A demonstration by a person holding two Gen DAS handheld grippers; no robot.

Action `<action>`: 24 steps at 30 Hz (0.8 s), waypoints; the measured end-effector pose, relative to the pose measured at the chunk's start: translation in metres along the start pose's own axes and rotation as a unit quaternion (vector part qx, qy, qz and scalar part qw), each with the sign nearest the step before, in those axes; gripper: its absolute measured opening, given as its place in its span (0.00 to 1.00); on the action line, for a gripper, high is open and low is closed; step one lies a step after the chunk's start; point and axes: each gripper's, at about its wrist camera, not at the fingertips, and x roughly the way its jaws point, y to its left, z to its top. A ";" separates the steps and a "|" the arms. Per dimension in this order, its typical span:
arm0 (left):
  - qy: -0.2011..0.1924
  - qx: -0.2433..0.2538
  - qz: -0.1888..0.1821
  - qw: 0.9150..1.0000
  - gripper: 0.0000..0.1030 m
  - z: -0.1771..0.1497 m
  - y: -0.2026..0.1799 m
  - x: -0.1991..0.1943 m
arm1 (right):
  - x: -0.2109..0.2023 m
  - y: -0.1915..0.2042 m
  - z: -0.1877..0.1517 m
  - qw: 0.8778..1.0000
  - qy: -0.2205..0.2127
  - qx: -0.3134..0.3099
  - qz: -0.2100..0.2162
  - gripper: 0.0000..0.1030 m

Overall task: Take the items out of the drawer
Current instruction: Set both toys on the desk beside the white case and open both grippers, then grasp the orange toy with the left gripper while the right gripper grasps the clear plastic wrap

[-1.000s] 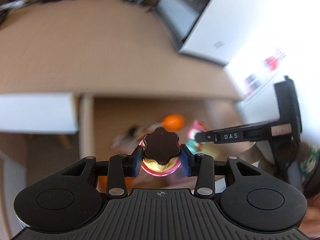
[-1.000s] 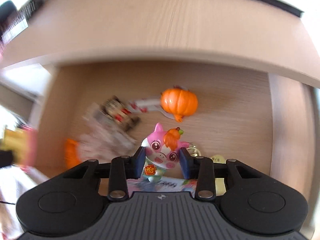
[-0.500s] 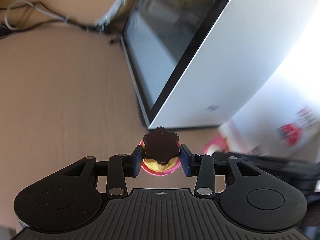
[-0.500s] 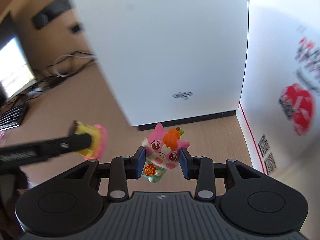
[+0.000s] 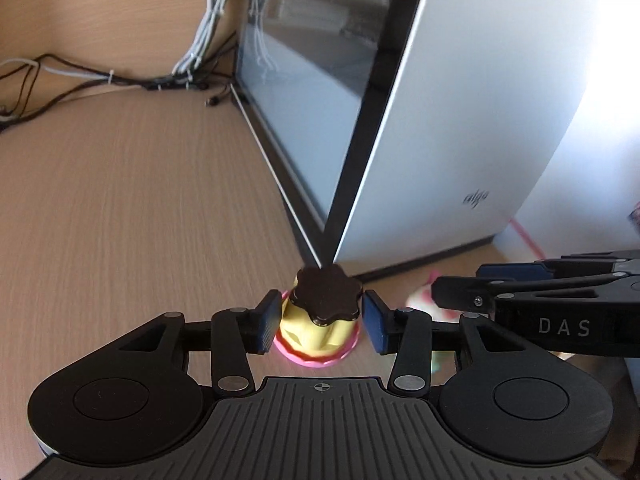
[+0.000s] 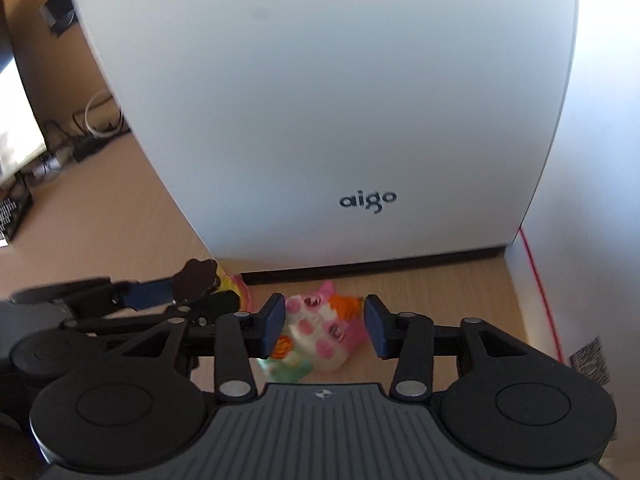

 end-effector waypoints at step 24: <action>0.042 -0.155 0.062 0.985 0.46 -0.122 0.106 -0.181 | 0.000 0.145 -0.142 0.930 0.302 -0.055 0.201 0.61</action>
